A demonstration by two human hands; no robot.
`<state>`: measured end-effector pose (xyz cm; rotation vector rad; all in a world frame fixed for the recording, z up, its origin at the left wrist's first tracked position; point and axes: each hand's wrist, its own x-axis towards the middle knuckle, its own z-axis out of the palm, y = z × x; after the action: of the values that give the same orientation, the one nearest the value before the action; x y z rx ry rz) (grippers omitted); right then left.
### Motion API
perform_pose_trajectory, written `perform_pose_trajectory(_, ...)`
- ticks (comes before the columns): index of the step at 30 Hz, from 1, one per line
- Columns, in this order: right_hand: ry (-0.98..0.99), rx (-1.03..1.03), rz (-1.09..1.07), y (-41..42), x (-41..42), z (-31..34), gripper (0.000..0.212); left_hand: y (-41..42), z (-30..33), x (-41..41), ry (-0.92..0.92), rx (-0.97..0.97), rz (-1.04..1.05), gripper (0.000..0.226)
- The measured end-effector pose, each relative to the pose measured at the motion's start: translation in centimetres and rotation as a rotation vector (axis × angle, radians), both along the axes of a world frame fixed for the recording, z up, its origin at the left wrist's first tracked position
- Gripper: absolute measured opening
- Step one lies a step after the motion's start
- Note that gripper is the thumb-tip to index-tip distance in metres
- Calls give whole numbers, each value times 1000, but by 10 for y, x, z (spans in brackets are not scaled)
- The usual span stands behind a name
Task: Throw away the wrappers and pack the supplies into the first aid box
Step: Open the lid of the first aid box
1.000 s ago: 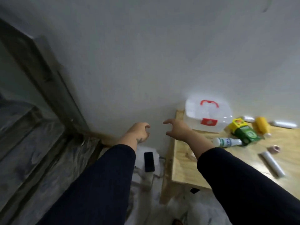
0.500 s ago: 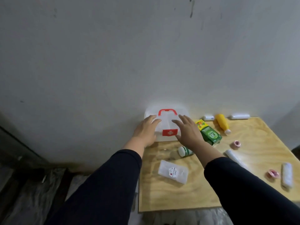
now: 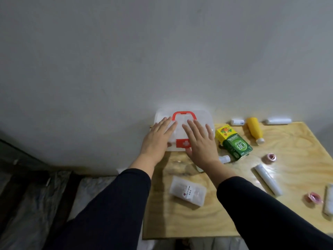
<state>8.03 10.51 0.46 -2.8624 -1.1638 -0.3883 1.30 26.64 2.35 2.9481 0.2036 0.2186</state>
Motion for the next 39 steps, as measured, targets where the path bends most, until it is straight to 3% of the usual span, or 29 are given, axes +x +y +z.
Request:
perform_pose_trajectory(2, 16, -26, 22, -4, -4, 6, 79, 1, 3, -1, 11, -8, -20, 76)
perform_pose_trajectory(8, 17, -34, 72, -10, -18, 22, 45, 1, 11, -8, 25, -33, -56, 72)
perform_pose_trajectory(18, 58, 5, 58, -11, -38, 44, 49, -3, 29, -24, 63, -13, -62, 77)
perform_pose_trajectory(22, 52, 102, 60, -12, -37, 55, 40, -2, 39, -24, 69, -4, -77, 74)
perform_pose_trajectory(29, 106, 188, -198, -29, -27, 70, 71, 9, 76, -7, -22, 36, -86, 63)
perform_pose_trajectory(33, 207, 177, -392, -35, -20, 63, 75, 12, 91, 13, -100, 73, -77, 53)
perform_pose_trajectory(39, 415, 64, -414, -26, -7, 39, 70, 18, 97, 42, -120, 115, -33, 47)
